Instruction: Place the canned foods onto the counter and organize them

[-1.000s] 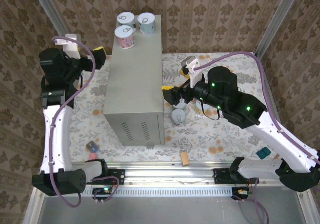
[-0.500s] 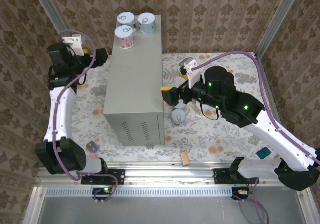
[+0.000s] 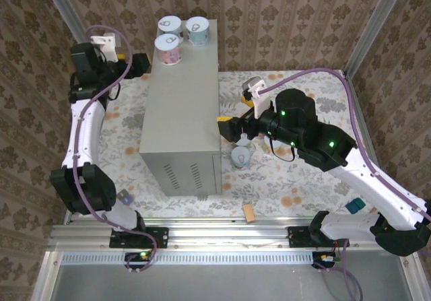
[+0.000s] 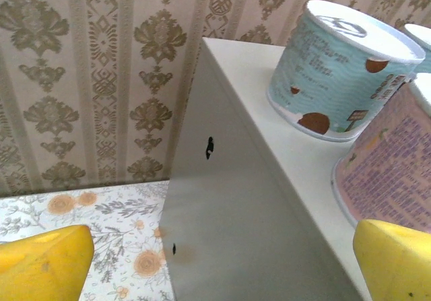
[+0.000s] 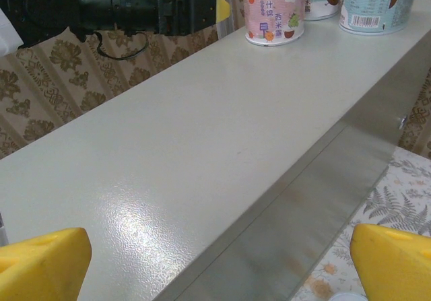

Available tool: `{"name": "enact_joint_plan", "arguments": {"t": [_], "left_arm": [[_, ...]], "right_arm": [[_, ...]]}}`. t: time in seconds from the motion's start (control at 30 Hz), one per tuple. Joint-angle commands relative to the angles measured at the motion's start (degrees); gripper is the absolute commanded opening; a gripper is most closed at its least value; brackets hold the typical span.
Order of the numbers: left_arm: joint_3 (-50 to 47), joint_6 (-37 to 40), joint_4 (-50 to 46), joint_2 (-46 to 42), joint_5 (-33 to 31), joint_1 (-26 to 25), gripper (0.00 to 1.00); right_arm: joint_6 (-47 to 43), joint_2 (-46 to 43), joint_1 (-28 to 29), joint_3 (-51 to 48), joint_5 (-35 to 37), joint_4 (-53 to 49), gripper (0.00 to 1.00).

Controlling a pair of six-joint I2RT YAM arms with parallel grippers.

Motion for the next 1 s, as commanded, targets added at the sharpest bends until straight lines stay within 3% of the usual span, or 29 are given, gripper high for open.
{"name": "enact_joint_plan", "arguments": {"t": [0.0, 0.97], "left_arm": [[2.8, 1.3, -1.0, 1.2, 1.3, -1.0, 1.00], [7.1, 3.4, -4.9, 3.7, -1.6, -3.3, 1.00]], "right_arm": [[1.3, 0.2, 0.3, 1.2, 0.5, -0.6, 1.00], [1.6, -3.0, 0.6, -1.9, 1.9, -0.3, 1.00]]}}
